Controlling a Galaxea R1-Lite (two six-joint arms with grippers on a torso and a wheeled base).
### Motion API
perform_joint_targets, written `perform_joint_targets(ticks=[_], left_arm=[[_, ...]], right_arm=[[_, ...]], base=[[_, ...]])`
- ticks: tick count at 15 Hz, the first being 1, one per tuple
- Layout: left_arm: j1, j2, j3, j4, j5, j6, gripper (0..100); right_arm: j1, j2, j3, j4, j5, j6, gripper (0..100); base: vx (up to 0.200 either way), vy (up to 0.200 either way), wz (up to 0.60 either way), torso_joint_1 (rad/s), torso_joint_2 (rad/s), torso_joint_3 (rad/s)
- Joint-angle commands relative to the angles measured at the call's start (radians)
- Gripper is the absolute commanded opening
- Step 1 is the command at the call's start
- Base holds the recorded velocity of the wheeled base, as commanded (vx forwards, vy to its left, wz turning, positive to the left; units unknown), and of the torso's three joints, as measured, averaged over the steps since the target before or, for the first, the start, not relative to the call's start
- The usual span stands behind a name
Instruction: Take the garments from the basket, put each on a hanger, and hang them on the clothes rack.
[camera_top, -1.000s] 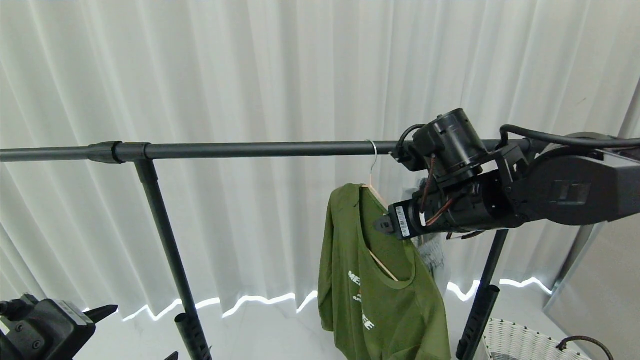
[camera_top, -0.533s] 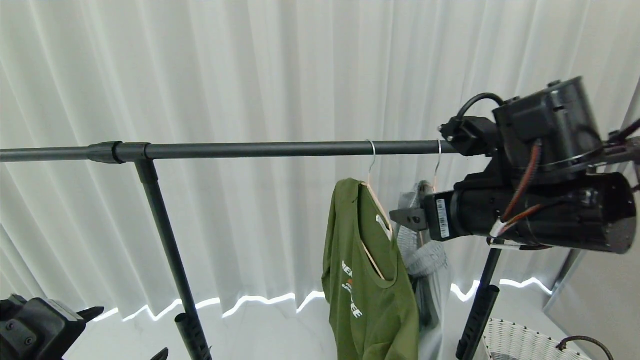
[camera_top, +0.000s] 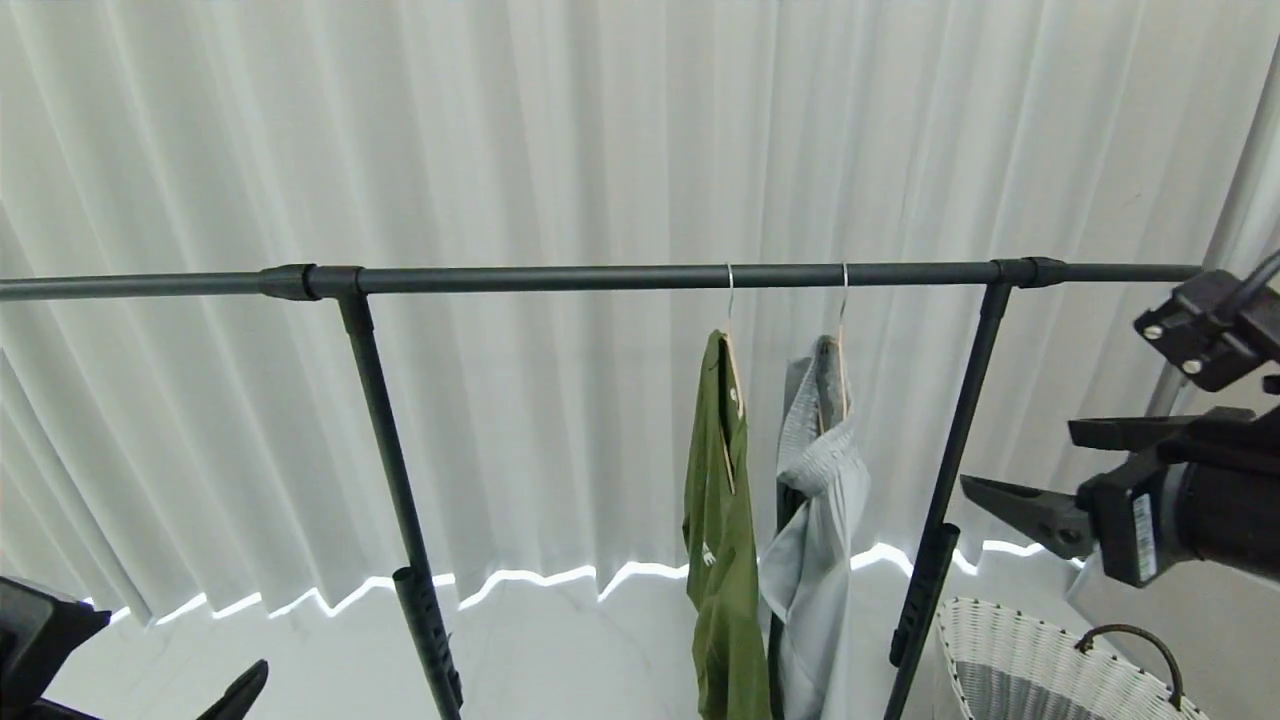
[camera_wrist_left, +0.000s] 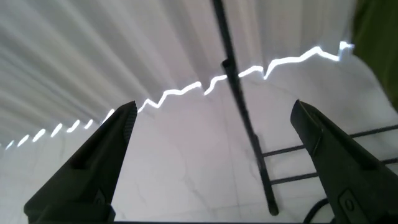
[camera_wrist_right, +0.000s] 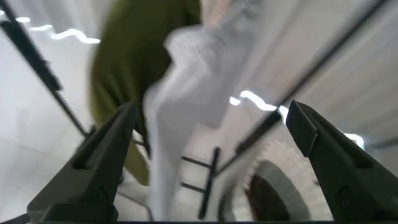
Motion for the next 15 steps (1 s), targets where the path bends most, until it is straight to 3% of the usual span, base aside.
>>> perform_joint_targets(ticks=[1, 5, 7, 11, 15], left_arm=[[0.102, -0.027, -0.006, 0.000, 0.001, 0.000, 100], [0.269, -0.045, -0.001, 0.000, 0.002, 0.000, 100], [0.300, -0.068, 0.006, 0.000, 0.001, -0.003, 100], [0.299, -0.187, 0.068, 0.000, -0.002, 0.000, 100], [0.271, -0.421, 0.164, 0.004, -0.029, 0.003, 100]], right_arm=[[-0.123, -0.131, 0.073, 0.001, 0.002, -0.040, 100], [-0.313, -0.231, 0.145, 0.009, 0.006, -0.080, 100], [-0.367, -0.273, 0.184, 0.013, 0.006, -0.080, 100], [-0.467, -0.385, 0.243, 0.118, -0.001, -0.082, 100], [-0.620, -0.527, 0.277, 0.317, -0.004, -0.082, 100]], base=[[-0.200, 0.000, 0.00, 0.002, 0.00, 0.007], [-0.200, 0.000, 0.00, 0.002, 0.00, 0.002], [-0.200, 0.000, 0.00, 0.007, 0.00, 0.002], [-0.200, 0.000, 0.00, 0.004, 0.00, 0.006], [0.000, 0.000, 0.00, 0.000, 0.00, 0.000]])
